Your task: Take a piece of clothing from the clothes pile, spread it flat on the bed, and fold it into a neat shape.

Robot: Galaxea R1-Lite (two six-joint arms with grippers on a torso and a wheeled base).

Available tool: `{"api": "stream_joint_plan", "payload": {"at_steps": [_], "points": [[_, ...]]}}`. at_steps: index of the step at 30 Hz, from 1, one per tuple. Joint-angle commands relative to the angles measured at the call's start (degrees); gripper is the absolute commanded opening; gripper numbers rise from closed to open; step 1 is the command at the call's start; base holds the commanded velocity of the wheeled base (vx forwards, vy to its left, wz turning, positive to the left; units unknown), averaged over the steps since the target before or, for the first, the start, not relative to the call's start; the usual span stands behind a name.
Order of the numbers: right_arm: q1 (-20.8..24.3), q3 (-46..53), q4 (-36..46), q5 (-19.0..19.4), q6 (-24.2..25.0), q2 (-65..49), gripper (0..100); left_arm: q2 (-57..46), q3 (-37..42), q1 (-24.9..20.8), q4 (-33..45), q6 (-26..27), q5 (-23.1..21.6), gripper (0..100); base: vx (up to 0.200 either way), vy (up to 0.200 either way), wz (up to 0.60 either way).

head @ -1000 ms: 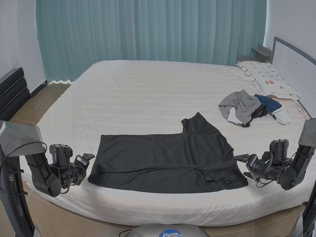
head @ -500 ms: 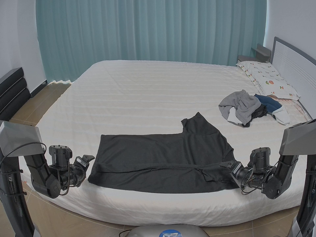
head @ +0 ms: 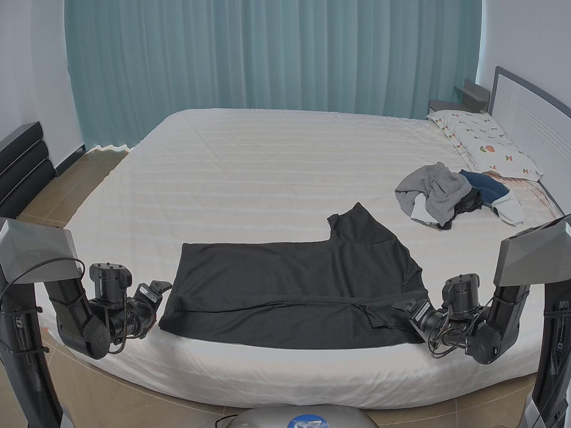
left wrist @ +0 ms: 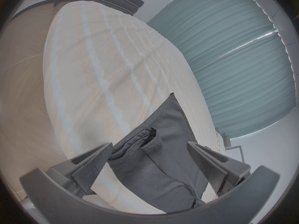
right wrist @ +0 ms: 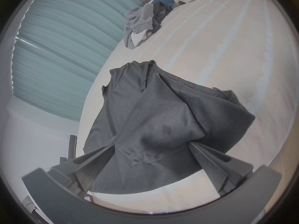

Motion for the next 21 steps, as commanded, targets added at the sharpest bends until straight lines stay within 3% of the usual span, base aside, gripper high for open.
{"api": "stream_joint_plan", "payload": {"at_steps": [1,9,10,15,21], "points": [[0.98,-0.87,-0.55,-1.52,-0.16,1.89,100,0.06,0.01,-0.03,0.01,-0.04,-0.02,100,0.000,0.000,0.00],[1.07,-1.31,-0.73,-1.78,-0.07,1.97,100,0.15,0.01,-0.03,-0.08,0.05,-0.02,100,0.000,0.000,0.00],[1.07,-1.22,-0.73,-1.87,0.02,1.89,0,0.15,0.01,-0.03,-0.08,-0.04,-0.02,100,0.000,0.000,0.00],[1.60,-0.61,-0.64,-4.07,-0.16,0.22,0,0.15,0.01,-0.03,-0.08,0.05,-0.02,100,0.000,0.000,0.00],[1.42,0.71,-0.29,-4.07,-0.16,-3.04,0,0.15,0.01,-0.03,-0.08,0.05,-0.02,100,0.000,0.000,0.00]]}}
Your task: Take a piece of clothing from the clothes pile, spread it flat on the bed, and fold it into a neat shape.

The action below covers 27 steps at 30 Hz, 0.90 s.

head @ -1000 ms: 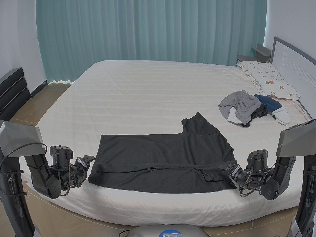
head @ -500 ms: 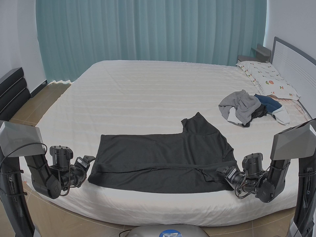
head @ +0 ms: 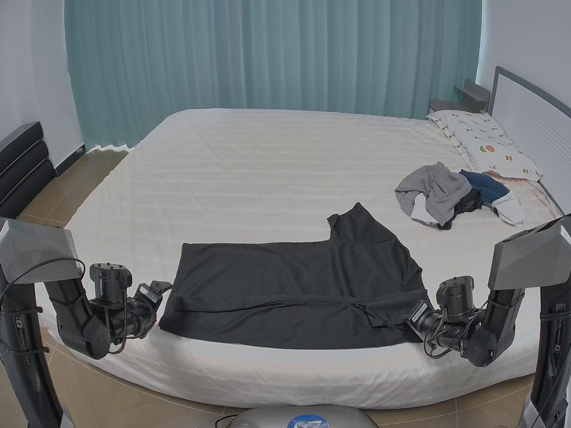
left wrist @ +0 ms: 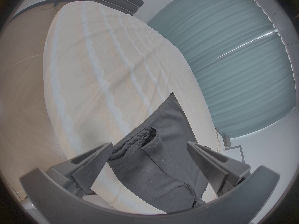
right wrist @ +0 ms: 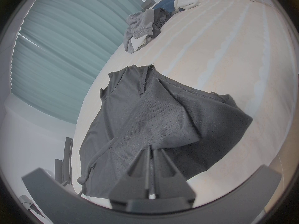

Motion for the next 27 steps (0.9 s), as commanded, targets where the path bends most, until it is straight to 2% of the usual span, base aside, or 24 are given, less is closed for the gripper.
{"api": "stream_joint_plan", "payload": {"at_steps": [1,21,22,27], "points": [[-0.01,1.35,0.22,0.34,0.06,-3.81,0,0.10,0.01,0.00,-0.02,-0.03,-0.02,100,0.000,0.000,0.00],[1.49,5.49,1.81,0.95,-1.43,-4.95,0,0.10,0.01,0.00,-0.02,-0.03,-0.02,100,0.000,0.000,0.00],[1.40,5.49,1.81,0.95,-1.61,-4.42,100,0.10,0.01,0.00,-0.02,-0.03,-0.02,100,0.000,0.000,0.00],[1.49,5.66,2.07,0.95,-3.10,-2.84,100,0.10,0.01,0.00,-0.02,-0.11,-0.02,100,0.000,0.000,0.00]]}}
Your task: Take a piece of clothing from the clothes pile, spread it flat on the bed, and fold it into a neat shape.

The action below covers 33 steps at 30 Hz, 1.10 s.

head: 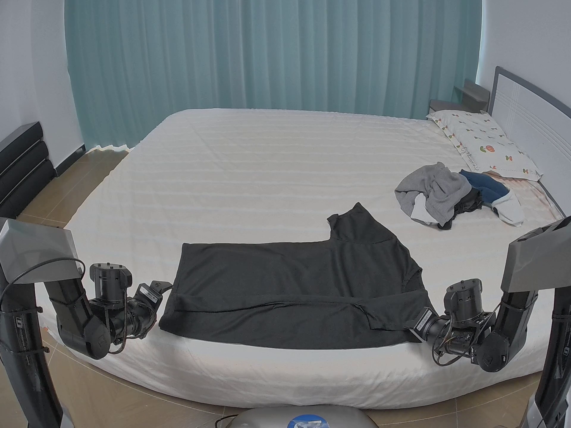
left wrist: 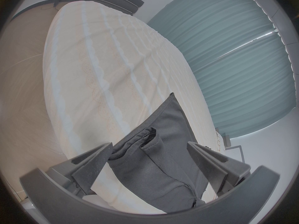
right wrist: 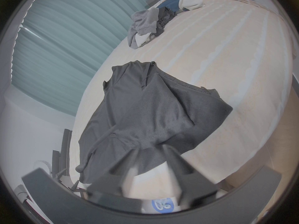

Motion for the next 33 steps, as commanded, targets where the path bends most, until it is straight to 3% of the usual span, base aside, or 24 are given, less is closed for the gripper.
{"api": "stream_joint_plan", "payload": {"at_steps": [1,9,15,19,26,33], "points": [[-0.30,0.34,-0.10,-0.03,-0.88,1.07,100,0.01,0.01,0.00,-0.02,-0.09,-0.02,100,0.000,0.000,0.00],[-5.40,-0.36,-0.72,0.32,-1.06,-6.31,100,-0.78,-0.26,0.27,-0.02,-0.53,-0.10,100,0.000,0.000,0.00],[-8.83,-0.45,-0.72,3.92,-0.97,-8.86,100,-3.24,-0.17,0.97,-0.11,-1.49,0.25,100,0.000,0.000,0.00],[-9.18,-0.54,-0.90,4.36,-0.71,-8.25,100,-5.44,-0.17,1.76,-0.02,-5.10,-0.90,100,0.050,0.000,0.00],[-8.92,-0.45,-0.98,4.54,-0.71,-7.98,100,-5.26,-0.08,1.41,0.07,-5.19,-2.04,100,0.200,0.000,0.00],[-8.65,-0.54,-0.98,4.62,-0.71,-6.49,100,-6.06,1.24,-3.25,0.68,-4.22,-1.95,100,0.029,0.000,0.00]]}}
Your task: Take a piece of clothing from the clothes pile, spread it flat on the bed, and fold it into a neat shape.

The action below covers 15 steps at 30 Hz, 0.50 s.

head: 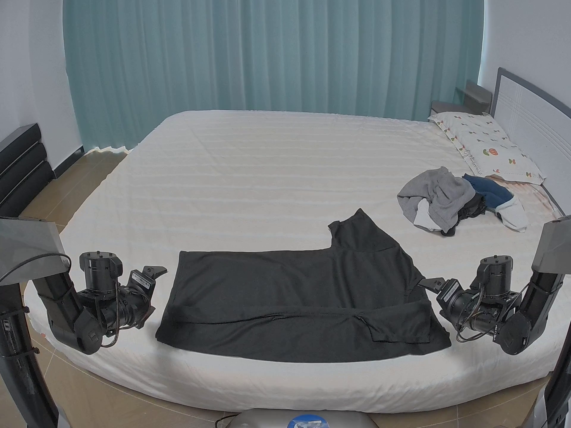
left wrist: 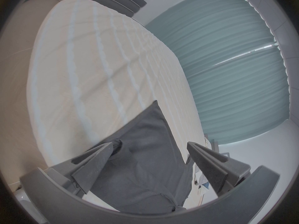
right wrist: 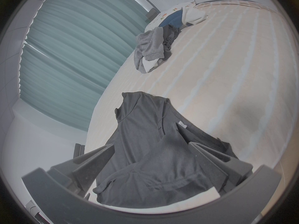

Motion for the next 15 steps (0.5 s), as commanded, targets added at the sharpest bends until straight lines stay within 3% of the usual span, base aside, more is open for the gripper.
{"api": "stream_joint_plan", "payload": {"at_steps": [1,7,15], "points": [[0.29,-0.03,0.00,-0.07,0.02,1.21,100,-1.20,1.31,-3.12,0.20,0.53,0.05,100,0.000,0.000,0.00],[0.37,0.06,-0.08,0.02,0.02,1.30,100,-9.38,4.12,-5.40,0.28,-1.14,-0.65,100,0.000,0.000,0.00],[1.17,0.59,-0.08,-0.07,0.02,1.56,100,-3.49,3.33,-13.22,2.22,-0.53,0.49,100,0.000,0.000,0.00]]}}
